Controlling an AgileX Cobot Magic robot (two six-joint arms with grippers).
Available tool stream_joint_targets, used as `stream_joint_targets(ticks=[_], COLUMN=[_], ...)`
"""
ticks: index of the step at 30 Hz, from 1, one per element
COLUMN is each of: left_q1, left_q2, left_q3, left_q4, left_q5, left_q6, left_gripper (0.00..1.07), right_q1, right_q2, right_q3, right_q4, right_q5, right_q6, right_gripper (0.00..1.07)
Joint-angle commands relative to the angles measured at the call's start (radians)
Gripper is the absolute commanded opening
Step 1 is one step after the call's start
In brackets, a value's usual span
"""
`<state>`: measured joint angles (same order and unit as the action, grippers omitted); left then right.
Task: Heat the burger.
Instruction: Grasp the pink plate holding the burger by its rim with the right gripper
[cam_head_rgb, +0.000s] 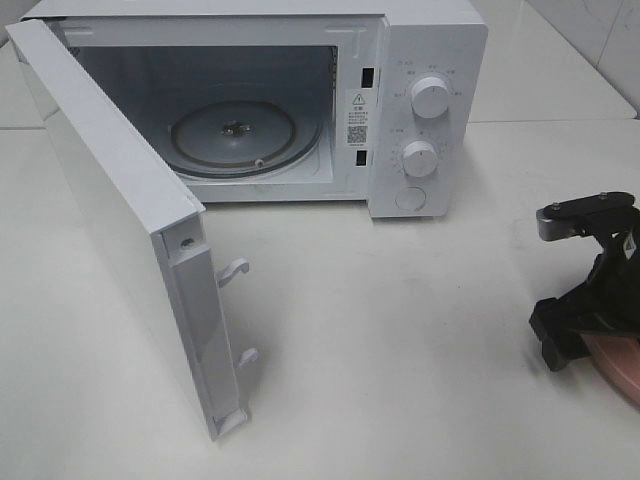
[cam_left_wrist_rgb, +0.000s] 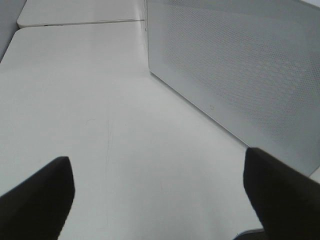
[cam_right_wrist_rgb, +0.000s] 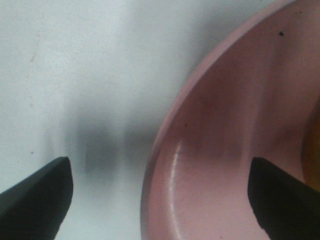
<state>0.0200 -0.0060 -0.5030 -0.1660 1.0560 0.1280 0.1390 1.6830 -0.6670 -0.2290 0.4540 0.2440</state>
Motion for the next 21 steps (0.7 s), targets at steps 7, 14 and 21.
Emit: stream_joint_targets(ticks=[7, 14, 21], left_q1=[0.001, 0.001, 0.001], left_q2=[-0.020, -0.020, -0.020], left_q3=[0.003, 0.003, 0.003], left_q4=[-0.008, -0.008, -0.008], left_q5=[-0.016, -0.016, -0.016], left_q6=[-0.001, -0.001, -0.001], left_gripper=[0.84, 0.84, 0.84], right_q1=[-0.008, -0.008, -0.008], right_q2=[0.088, 0.093, 0.093], right_q3=[0.002, 0.002, 0.001], right_q4=[-0.034, -0.034, -0.034], right_q5=[-0.033, -0.024, -0.008], right_q6=[0.002, 0.003, 0.003], right_gripper=[0.85, 0.46, 0.00])
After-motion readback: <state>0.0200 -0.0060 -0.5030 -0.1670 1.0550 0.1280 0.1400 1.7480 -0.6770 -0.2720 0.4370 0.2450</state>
